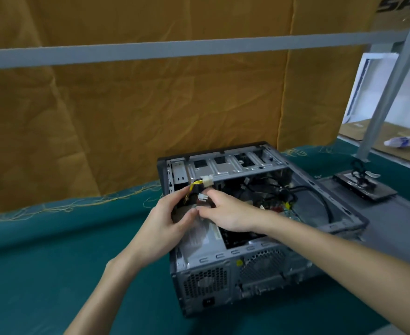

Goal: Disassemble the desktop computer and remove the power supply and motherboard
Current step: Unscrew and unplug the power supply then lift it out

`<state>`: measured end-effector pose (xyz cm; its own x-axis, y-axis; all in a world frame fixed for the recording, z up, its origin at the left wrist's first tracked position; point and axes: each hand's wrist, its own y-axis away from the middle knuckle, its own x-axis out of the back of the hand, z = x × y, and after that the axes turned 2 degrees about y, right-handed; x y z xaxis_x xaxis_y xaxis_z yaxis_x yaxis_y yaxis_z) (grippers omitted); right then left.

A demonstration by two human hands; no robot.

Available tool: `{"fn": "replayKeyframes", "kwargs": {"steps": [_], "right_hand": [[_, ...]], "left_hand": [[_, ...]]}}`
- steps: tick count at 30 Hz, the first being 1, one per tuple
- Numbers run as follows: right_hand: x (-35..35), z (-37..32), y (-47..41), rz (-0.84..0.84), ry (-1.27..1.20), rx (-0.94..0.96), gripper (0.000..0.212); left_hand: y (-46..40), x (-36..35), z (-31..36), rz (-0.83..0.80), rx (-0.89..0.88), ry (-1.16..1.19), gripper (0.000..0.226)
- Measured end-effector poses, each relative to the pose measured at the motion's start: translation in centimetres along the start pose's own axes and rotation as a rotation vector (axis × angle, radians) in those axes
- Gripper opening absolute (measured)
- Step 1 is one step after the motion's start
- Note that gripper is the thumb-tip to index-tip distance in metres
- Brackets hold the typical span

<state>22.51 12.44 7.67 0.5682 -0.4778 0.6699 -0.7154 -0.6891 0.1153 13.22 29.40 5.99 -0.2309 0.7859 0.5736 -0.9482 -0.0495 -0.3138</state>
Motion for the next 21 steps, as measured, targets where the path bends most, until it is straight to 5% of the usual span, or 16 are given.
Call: {"fn": "replayKeyframes", "kwargs": {"steps": [5, 8, 13, 21], "right_hand": [[-0.9, -0.5, 2.2, -0.013, 0.159, -0.081, 0.058], [-0.9, -0.9, 2.4, -0.022, 0.178, -0.207, 0.085], [-1.5, -1.9, 1.3, 0.021, 0.153, -0.344, 0.104], [-2.7, -2.4, -0.5, 0.120, -0.025, -0.433, 0.117]], "left_hand": [[3.6, 0.1, 0.0, -0.061, 0.053, 0.017, 0.059], [5.2, 0.2, 0.3, -0.111, 0.004, 0.020, 0.068], [7.2, 0.1, -0.5, -0.192, -0.160, -0.172, 0.104], [7.4, -0.9, -1.6, -0.071, -0.250, -0.232, 0.092]]}}
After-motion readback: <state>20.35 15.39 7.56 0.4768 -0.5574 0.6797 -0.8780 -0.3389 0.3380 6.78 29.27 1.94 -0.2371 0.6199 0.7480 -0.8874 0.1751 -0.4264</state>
